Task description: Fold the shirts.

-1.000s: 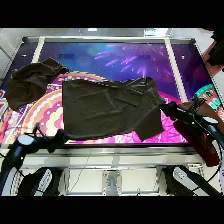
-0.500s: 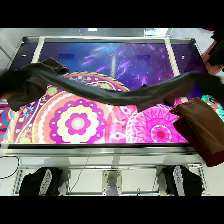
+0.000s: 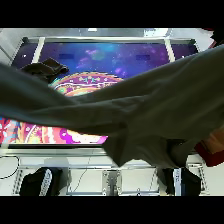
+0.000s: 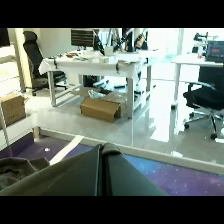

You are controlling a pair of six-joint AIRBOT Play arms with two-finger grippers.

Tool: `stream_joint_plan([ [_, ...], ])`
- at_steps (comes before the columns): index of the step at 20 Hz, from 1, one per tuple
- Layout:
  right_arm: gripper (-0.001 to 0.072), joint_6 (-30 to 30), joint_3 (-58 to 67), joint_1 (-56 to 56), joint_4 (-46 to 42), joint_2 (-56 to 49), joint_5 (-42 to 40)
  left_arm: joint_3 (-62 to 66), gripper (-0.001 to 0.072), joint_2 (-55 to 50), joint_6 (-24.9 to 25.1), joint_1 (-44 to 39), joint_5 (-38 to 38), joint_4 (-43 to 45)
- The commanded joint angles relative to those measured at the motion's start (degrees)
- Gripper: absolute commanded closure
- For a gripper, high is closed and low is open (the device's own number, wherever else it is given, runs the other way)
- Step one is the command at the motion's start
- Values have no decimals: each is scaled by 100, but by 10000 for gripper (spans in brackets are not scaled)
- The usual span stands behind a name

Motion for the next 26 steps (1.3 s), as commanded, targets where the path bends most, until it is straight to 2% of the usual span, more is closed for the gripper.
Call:
stream_joint_plan([
  [1, 690, 131, 256, -22, -72, -776, 590, 210, 701, -610, -420, 7, -1023, 516],
  [3, 690, 129, 31, -4, -9, -1388, 949, 35, 701, -1309, -426, 0, -1543, 195],
  [6, 689, -103, -621, 577, -192, -2277, 1062, -553, 701, -2304, -361, -122, -1523, -164],
  [8, 689, -275, -1025, 1346, -793, -2927, 765, -977, 701, -3003, -234, -374, -1445, -151],
  [12, 690, -284, -1423, 2868, -2072, -4459, -929, -1480, 701, -4330, -214, -970, -649, 448],
  [15, 690, -420, -1421, 3477, -2037, -5650, -2455, -1478, 701, -5396, -332, -1250, 203, 619],
  [18, 690, -433, -1421, 3563, -2028, -6363, -3143, -1475, 701, -6070, -754, -1279, 1088, 621],
  [21, 689, -555, -1384, 3410, -2065, -6422, -2977, -1438, 701, -6142, -883, -1268, 1670, 616],
  [23, 690, -684, -1222, 3348, -2157, -6389, -2264, -1283, 700, -6124, -782, -1268, 1429, 619],
  [26, 690, -638, -1187, 3399, -2896, -6085, -1443, -1252, 700, -5947, -474, -1268, 833, 872],
])
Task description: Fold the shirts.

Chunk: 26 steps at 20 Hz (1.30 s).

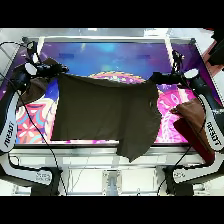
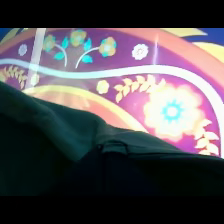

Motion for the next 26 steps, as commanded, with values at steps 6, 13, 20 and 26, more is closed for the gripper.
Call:
stream_joint_plan([
  [6, 690, 151, 48, 20, -1318, 813, 2225, -79, 700, 374, 138, 87, -1755, 1414],
  [13, 689, 562, -1255, 22, -2284, 809, 2111, -778, 700, 365, 146, 155, -1644, 1467],
  [20, 689, 555, -2330, 33, -2035, 765, 828, -1351, 700, 323, 146, 151, -1582, 1394],
  [26, 689, 557, -2334, 31, -2037, 756, 752, -1665, 700, 199, 142, 153, -1532, 1394],
])
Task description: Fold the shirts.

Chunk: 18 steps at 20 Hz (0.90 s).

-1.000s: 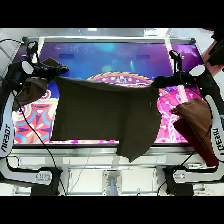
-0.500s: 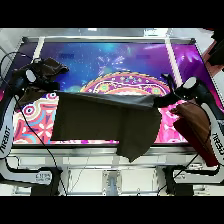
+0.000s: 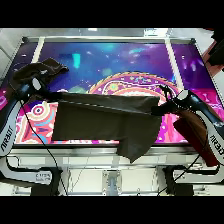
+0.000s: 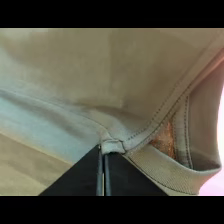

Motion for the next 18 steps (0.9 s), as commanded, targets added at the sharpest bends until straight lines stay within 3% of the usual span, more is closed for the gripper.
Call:
stream_joint_plan([
  [1, 688, 4, -46, 4, 4, -4, -79, -199, 699, -37, 2, 4, 22, -7],
  [5, 684, 33, -46, 4, 22, -4, 264, -264, 686, -37, -2, 4, -160, -33],
  [6, 660, 131, -46, 4, 22, -4, 378, -264, 585, -37, 0, 4, -245, -37],
  [7, 622, 201, -42, 0, 24, -4, 472, -264, 329, -37, 0, 4, -341, -35],
  [8, 538, 302, -39, -7, 35, 7, 566, -258, 154, -33, -2, 7, -424, -33],
  [9, 492, 343, -24, -9, 42, 39, 654, -205, 143, -33, -7, 11, -573, -31],
  [12, 493, 352, 385, -13, -15, 409, 1154, 131, 143, 409, -63, 9, -885, -33],
  [15, 493, 533, 879, -177, -345, 1213, 1484, 291, 143, 1593, -42, 11, -1093, 140],
  [18, 493, 822, 640, -656, -387, 2177, 1832, -188, 143, 2736, -85, 13, -1613, 870],
])
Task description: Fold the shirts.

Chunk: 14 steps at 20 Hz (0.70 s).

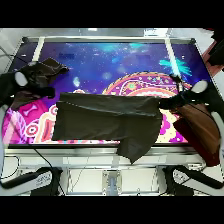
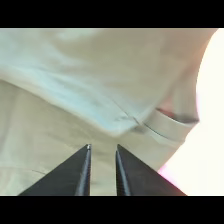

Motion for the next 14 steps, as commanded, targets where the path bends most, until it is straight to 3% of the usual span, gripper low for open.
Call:
stream_joint_plan([
  [1, 493, 350, -345, -470, -129, 1021, 673, -684, 143, 1294, -227, 7, -531, 824],
  [3, 462, 651, -1290, -745, 13, 1504, 1029, -1683, 143, 1893, -693, 4, -494, 892],
  [4, 293, 824, -1821, -837, 313, 1676, 1110, -2107, 144, 2087, -859, 2, -472, 789],
  [5, 207, 898, -2271, -872, 713, 1766, 1220, -2439, 144, 2201, -931, 2, -494, 605],
  [9, 202, 929, -3716, -629, 2376, 1788, 1390, -2822, 144, 2221, -911, 2, -780, -129],
  [14, 203, 1342, -4566, 382, 2337, 1788, 632, -2824, 144, 2221, -896, 2, -695, -354],
])
